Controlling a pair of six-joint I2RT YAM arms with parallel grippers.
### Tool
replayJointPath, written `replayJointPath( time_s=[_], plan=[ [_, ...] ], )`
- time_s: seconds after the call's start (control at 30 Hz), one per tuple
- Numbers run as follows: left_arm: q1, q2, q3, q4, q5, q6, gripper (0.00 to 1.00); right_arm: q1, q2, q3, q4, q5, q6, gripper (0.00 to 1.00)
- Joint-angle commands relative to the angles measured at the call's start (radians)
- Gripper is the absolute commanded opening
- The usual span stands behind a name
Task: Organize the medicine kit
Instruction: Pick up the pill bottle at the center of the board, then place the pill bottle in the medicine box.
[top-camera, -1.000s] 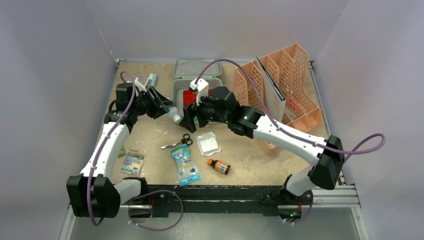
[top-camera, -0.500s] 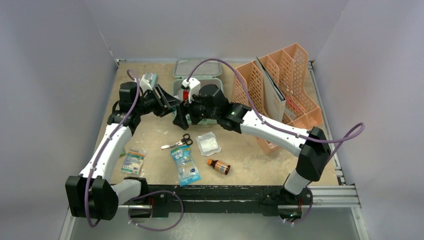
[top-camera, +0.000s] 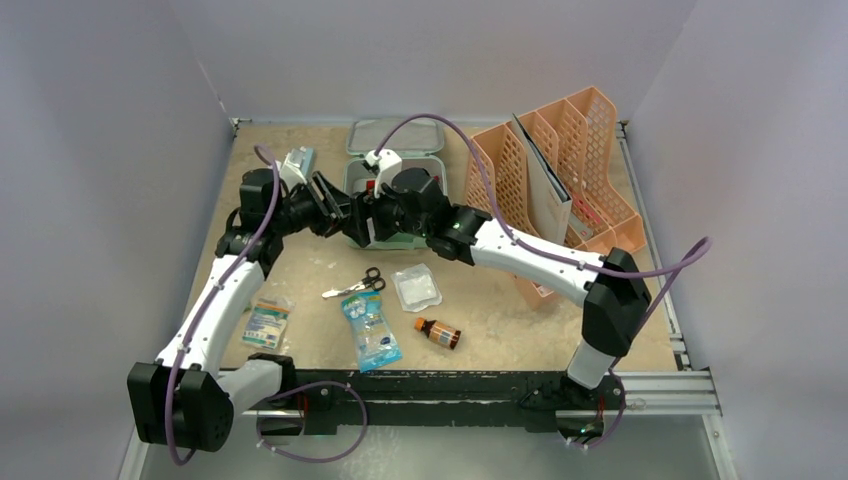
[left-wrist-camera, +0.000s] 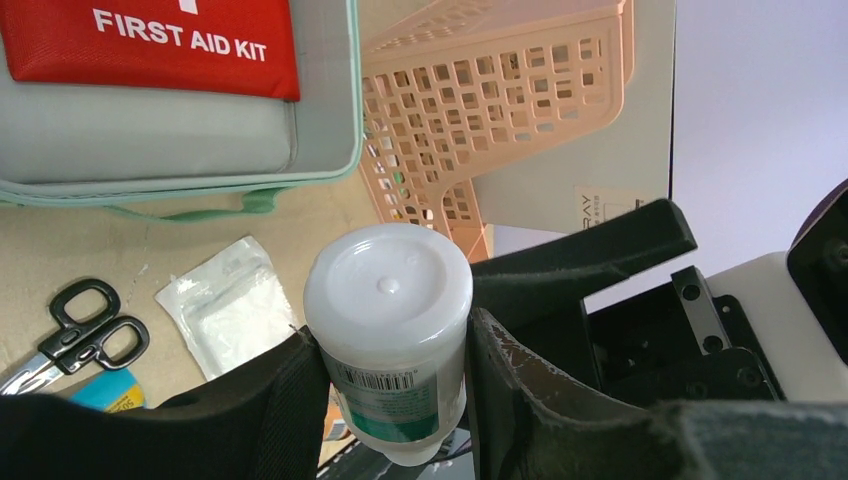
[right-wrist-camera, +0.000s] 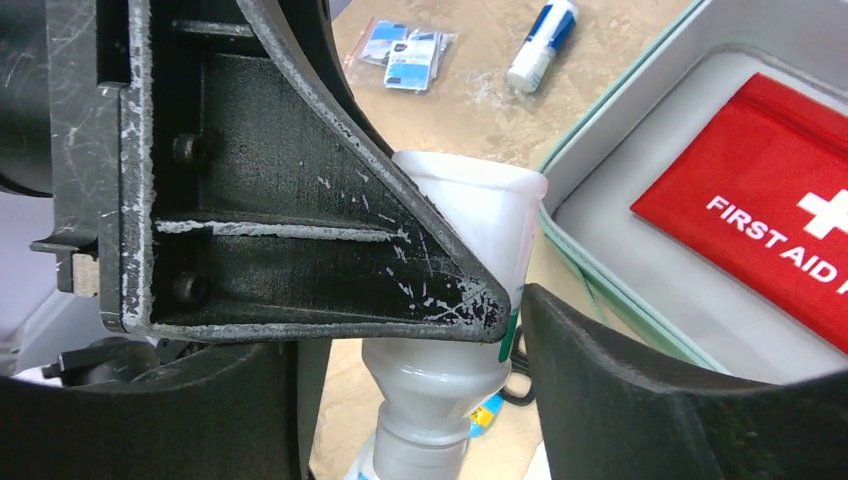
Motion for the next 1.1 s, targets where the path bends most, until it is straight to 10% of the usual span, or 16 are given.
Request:
replayJointPath(
  time_s=[0.0, 0.13, 0.43, 0.6, 1.07],
  plan=[
    [-0.004, -0.024, 0.012, 0.040, 0.025, -0.016, 0.29, 0.001, -0.017, 0.026, 0.090, 0.069, 0.005, 0.64],
    [-0.004, -0.014, 0.038, 0.010, 0.027, 0.013, 0.30, 0.002, -0.021, 0.014, 0.095, 0.053, -0.013, 0.42],
    [-0.002, 0.000, 0.169, -0.136, -0.095, 0.149, 0.59, -0.081, -0.020, -0.005, 0.038, -0.082, -0.198, 0.29],
    [-0.002, 0.062, 0.281, -0.184, -0.166, 0.188, 0.74, -0.138, -0.025, -0.021, 0.013, -0.071, -0.389, 0.26],
    [0.199, 0.132, 0.075, -0.207, -0.125, 0.268, 0.78, -0.192, 0.208, 0.258, -0.276, -0.089, -0.878, 0.30]
  ],
)
